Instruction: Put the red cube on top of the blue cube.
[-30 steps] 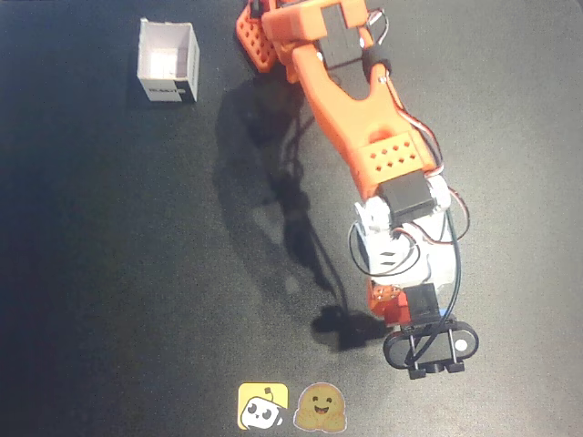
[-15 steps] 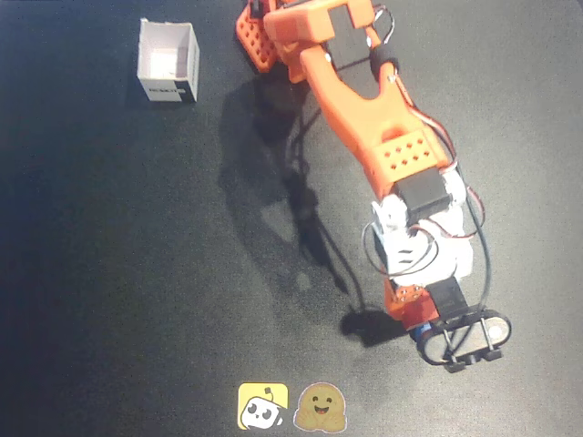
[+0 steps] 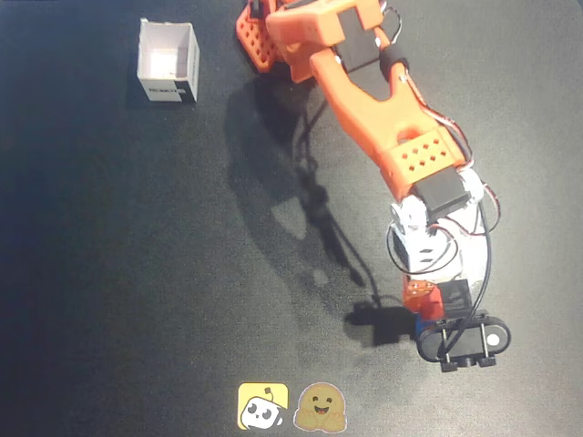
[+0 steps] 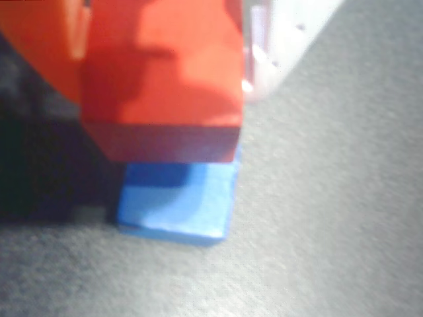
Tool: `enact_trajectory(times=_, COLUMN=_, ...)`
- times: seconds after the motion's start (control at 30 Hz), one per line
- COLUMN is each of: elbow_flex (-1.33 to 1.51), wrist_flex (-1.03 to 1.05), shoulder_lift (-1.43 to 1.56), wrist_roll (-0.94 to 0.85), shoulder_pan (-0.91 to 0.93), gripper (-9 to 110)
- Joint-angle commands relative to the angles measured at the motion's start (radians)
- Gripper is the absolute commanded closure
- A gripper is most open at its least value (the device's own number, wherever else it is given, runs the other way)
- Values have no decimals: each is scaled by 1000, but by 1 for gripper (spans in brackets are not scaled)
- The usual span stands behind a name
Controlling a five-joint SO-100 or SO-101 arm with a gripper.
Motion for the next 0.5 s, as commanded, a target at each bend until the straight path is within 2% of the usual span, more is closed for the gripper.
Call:
enact_trajectory(times=0.0, elbow_flex=-52, wrist_flex=-25, shoulder_lift=8, wrist_roll=12, shoulder_pan=-9, gripper=95)
enact_trajectory(times=0.47, elbow_flex=-135, wrist_flex=-26, shoulder_lift=-66, wrist_roll=12, shoulder_pan=-8, gripper=95)
